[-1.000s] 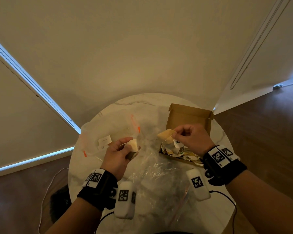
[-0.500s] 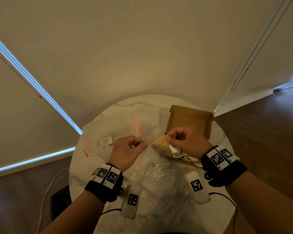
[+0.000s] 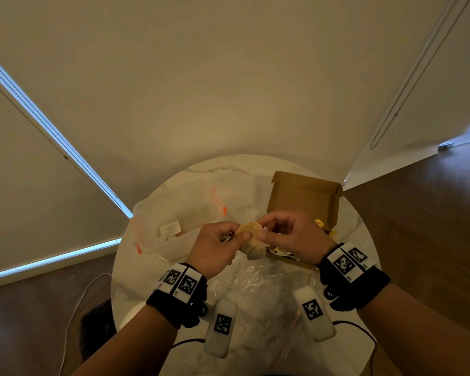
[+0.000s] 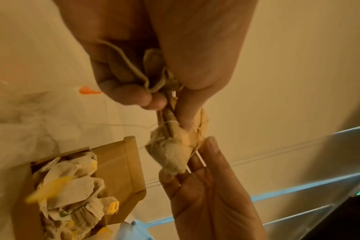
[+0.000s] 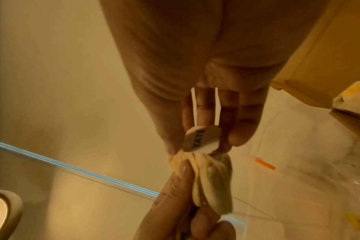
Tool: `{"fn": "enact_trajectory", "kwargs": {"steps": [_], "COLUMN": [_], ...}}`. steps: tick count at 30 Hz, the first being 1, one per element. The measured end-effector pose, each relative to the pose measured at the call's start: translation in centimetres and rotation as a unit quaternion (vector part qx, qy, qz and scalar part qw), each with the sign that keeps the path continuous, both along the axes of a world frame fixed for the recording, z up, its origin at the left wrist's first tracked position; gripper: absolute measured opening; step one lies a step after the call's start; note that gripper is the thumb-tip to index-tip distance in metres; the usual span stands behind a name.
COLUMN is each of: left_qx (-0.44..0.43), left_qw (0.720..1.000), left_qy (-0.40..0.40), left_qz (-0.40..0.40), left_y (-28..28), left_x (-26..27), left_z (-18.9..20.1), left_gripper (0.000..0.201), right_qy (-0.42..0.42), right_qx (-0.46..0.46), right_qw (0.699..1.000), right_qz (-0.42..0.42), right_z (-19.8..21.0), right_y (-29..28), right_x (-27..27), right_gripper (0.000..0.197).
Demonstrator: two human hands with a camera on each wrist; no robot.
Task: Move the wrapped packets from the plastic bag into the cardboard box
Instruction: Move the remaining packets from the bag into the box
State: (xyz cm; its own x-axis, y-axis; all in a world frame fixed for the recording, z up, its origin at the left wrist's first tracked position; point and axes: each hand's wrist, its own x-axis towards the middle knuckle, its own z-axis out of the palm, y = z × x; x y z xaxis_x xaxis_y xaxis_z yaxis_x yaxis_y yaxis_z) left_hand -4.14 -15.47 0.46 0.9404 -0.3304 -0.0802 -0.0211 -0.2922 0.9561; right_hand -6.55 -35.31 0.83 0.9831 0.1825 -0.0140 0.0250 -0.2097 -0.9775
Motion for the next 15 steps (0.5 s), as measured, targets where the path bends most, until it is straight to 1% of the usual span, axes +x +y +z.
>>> {"fn": "enact_trajectory", "kwargs": {"steps": [2,4,6,10,12,15], "left_qx": [-0.022,-0.040,-0.045,-0.056,-0.054,-0.051], "left_qw": [1.000,0.999,0.999,0.998,0.998,0.998], "left_qy": [-0.001,0.001,-0.003,-0.015,-0.022,-0.024], "left_qz": [0.014,0.018,0.017,0.029,0.033,0.037], "left_y": [0.0,0.1,0.2,0.3,0.4,0.6], "left_x": [-0.1,-0.1,-0.2,-0.2,-0.3,-0.3], "left_z": [0.0,0.0,-0.1,-0.1,-0.1,-0.1], "left_gripper": [0.016,0.012,0.009,0.009,0.010,0.013], "right_qy": [0.008,0.023,0.032,0.069,0.071,0.068], "right_qx": [0.012,0.017,0.028,0.079,0.077,0.047], "right_qw": [1.000,1.000,0.999,0.993,0.994,0.996], "right_qz": [0.008,0.006,-0.006,-0.044,-0.043,-0.044], "right_z": [-0.1,-0.2,-0.4,-0.9,-0.9,-0.7], "right_y": [0.1,0.5,1.0,1.5,1.6,1.3], "right_x": [-0.5,-0.7,-0.8,-0.6,-0.6,-0.6], "right_gripper": [0.034,0.044,0.043,0.031,0.031,0.037]}}
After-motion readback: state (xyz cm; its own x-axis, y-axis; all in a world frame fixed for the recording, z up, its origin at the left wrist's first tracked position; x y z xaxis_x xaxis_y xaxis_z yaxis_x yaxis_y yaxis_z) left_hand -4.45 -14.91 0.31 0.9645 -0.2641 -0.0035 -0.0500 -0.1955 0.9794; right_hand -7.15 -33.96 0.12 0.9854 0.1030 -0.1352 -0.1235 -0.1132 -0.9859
